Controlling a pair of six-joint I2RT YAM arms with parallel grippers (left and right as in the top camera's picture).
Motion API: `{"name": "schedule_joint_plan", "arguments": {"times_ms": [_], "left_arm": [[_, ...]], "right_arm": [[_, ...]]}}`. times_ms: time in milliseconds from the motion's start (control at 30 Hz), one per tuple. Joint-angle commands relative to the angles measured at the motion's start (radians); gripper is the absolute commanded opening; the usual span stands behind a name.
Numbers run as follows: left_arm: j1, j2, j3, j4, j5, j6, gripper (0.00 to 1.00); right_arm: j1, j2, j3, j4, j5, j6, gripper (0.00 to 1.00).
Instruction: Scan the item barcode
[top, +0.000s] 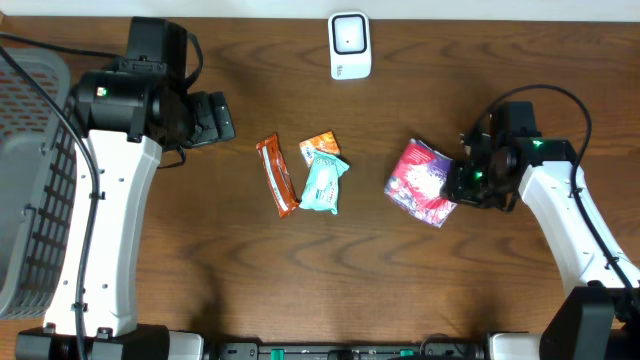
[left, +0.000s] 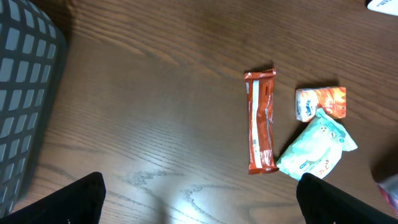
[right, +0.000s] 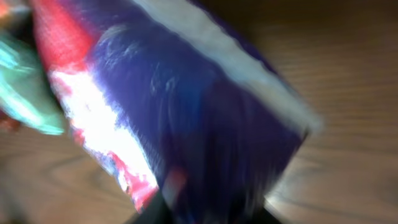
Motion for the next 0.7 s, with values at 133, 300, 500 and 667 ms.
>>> {"name": "schedule_joint_plan", "arguments": {"times_ms": [133,300,500,667], "left_arm": [[0.003,0.007,-0.002,-0.004,-0.001,-0.008,0.98],[0.003,0.007,-0.002,-0.004,-0.001,-0.008,0.98],[0.003,0.007,-0.002,-0.004,-0.001,-0.008,0.98],[0.003,0.007,-0.002,-0.004,-0.001,-0.008,0.98]], "right_arm": [[-0.004,-0.009,0.019,-0.006,0.125,0.016,0.99],[0.001,-0.009,0.075,-0.012,-0.062,0.089,0.90],[0.059,-0.008,0.122,0.029,-0.038,0.304,0.87],[0.154,0.006,0.109,-0.051,0.093,0.388,0.84]]}}
